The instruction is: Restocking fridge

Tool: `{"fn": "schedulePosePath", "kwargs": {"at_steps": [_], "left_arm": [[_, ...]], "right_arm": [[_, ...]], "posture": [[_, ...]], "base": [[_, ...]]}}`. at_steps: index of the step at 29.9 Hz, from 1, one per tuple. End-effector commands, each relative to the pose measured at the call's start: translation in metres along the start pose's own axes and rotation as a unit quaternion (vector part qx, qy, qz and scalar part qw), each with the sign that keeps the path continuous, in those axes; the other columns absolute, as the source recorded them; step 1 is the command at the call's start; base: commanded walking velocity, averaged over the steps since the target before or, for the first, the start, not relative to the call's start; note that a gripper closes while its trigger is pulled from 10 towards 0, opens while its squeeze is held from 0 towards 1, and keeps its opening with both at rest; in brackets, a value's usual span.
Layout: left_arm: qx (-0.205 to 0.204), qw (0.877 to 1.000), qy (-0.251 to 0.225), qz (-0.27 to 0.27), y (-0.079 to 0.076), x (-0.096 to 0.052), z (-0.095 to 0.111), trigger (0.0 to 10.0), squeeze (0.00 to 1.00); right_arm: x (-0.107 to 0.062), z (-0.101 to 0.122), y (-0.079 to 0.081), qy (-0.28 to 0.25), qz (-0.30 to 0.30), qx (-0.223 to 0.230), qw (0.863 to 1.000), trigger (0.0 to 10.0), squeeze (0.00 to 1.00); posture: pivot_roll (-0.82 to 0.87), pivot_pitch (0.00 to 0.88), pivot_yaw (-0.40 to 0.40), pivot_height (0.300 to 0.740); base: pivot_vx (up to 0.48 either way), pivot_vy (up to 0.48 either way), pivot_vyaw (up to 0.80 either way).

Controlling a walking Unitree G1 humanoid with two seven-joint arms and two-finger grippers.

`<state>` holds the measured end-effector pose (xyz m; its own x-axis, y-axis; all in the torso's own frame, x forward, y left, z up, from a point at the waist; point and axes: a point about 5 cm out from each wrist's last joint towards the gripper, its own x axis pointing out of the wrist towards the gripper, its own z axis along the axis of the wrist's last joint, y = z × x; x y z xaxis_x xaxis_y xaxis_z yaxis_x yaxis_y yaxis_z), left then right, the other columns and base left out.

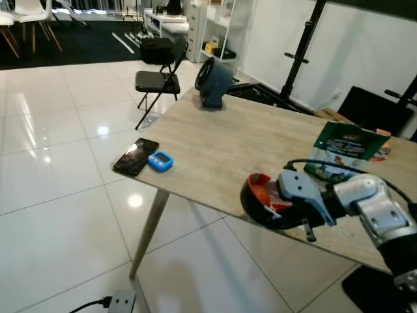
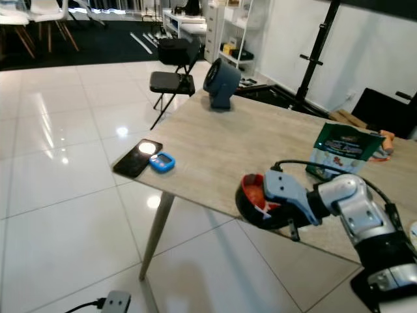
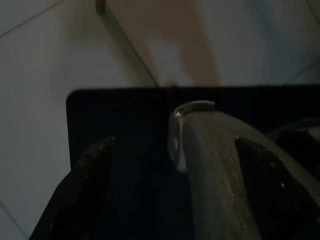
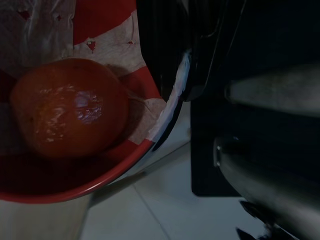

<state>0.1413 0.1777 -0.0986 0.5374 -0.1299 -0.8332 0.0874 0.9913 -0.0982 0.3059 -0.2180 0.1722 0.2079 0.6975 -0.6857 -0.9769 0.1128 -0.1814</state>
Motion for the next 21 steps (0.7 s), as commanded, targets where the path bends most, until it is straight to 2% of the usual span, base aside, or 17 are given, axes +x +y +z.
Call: {"fn": "schedulePosePath", "kwargs": {"at_steps": [1,6,10,12,13,17,18,21], "left_arm": [[-0.005,0.997,0.076,-0.016,-0.010,-0.007,-0.037,10.0,0.00],[-0.004,0.997,0.077,-0.019,-0.011,-0.007,-0.038,10.0,0.00],[-0.001,0.997,0.079,-0.021,-0.011,-0.007,-0.039,10.0,0.00],[0.000,0.997,0.079,-0.020,-0.010,-0.007,-0.038,10.0,0.00],[0.000,0.997,0.079,-0.020,-0.010,-0.007,-0.038,10.0,0.00],[0.001,0.997,0.074,-0.014,-0.009,-0.006,-0.035,10.0,0.00],[0.001,0.997,0.074,-0.014,-0.009,-0.006,-0.035,10.0,0.00],[0.002,0.997,0.072,-0.015,-0.009,-0.006,-0.034,10.0,0.00]], "right_arm": [[0.000,-0.013,0.005,0.031,-0.006,0.013,0.999,10.0,0.00],[0.003,-0.024,0.014,0.046,-0.003,0.040,0.998,10.0,0.00],[0.003,-0.041,0.021,0.078,-0.009,0.069,0.995,10.0,0.00],[0.005,-0.063,0.024,0.116,-0.031,0.093,0.988,10.0,0.00],[0.005,-0.063,0.024,0.116,-0.031,0.093,0.988,10.0,0.00],[0.015,-0.105,0.036,0.164,-0.078,0.162,0.970,10.0,0.00],[0.015,-0.105,0.036,0.164,-0.078,0.162,0.970,10.0,0.00],[0.024,-0.134,0.055,0.195,-0.093,0.216,0.952,10.0,0.00]], "posture": [[-0.01,0.040,-0.104,0.740],[-0.02,0.041,-0.101,0.740],[-0.02,0.043,-0.098,0.740],[-0.03,0.041,-0.099,0.740],[-0.03,0.041,-0.099,0.740],[-0.03,0.040,-0.099,0.740],[-0.03,0.040,-0.099,0.740],[-0.03,0.040,-0.099,0.740]], "base": [[-0.330,0.000,0.00],[-0.310,0.000,0.00],[-0.277,0.000,0.00],[-0.131,0.000,0.00],[0.000,0.000,0.00],[0.000,0.000,0.00],[0.000,0.000,0.00],[0.000,0.000,0.00]]}}
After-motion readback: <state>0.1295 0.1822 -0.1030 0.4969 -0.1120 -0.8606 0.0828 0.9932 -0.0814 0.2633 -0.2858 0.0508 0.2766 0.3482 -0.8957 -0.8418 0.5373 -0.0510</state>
